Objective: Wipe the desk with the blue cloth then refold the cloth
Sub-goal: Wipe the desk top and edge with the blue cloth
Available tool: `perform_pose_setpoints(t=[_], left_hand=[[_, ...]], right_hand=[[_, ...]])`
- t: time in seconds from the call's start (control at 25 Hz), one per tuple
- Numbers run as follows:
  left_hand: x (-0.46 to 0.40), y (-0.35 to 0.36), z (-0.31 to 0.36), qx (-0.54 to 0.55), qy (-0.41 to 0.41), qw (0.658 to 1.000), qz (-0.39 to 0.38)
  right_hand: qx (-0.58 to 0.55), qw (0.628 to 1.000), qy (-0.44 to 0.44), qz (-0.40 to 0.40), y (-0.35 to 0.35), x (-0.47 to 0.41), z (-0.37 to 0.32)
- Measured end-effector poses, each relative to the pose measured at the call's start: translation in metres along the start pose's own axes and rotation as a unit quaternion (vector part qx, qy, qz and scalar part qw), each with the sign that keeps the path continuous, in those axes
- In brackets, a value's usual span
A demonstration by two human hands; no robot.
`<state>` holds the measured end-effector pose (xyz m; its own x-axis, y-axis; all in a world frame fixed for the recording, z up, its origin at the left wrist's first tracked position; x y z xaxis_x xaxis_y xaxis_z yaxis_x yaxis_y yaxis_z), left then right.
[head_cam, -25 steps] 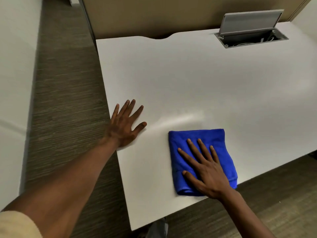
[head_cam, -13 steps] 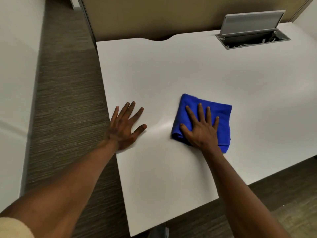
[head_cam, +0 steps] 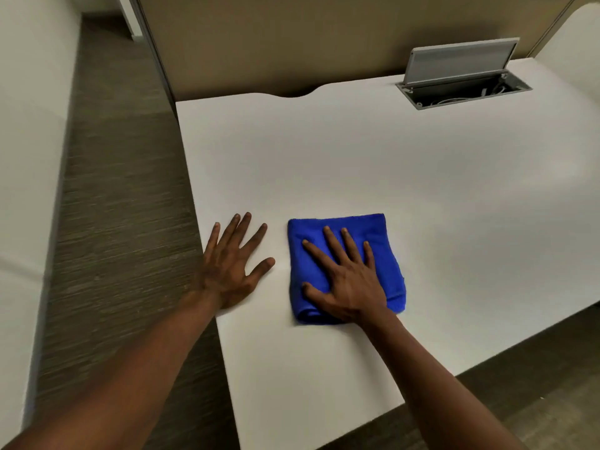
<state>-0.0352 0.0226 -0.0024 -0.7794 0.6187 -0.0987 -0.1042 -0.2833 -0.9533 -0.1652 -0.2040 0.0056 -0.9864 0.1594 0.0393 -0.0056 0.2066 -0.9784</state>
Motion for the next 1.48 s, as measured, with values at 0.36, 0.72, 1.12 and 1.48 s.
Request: perform_pose_setpoints(t=[0.36, 0.72, 1.12, 1.48], left_hand=[[0.003, -0.007, 0.005, 0.016, -0.008, 1.0, 0.0], [0.002, -0.007, 0.005, 0.012, -0.009, 1.0, -0.027], [0.001, -0.014, 0.009, 0.022, -0.003, 1.0, -0.019], [0.002, -0.007, 0.003, -0.006, -0.007, 0.999, -0.038]], right_hand=[[-0.016, 1.0, -0.012, 0.011, 0.003, 0.024, -0.027], [0.002, 0.994, 0.107, 0.007, -0.016, 0.032, 0.057], [-0.012, 0.996, -0.082, 0.011, 0.023, 0.063, -0.059], [0.006, 0.987, 0.159, 0.015, -0.013, 0.014, 0.038]])
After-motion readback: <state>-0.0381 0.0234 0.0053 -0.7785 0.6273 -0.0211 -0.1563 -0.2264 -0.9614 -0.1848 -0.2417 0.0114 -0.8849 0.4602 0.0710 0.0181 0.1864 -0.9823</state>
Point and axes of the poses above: each hand's wrist, its own x-axis away from the middle knuckle, its own y-axis out of the palm, z = x × y, the point moved 2 cm from there along -x, towards the middle knuckle, and after that the axes turned 3 degrees about z, right-handed, at the moved point
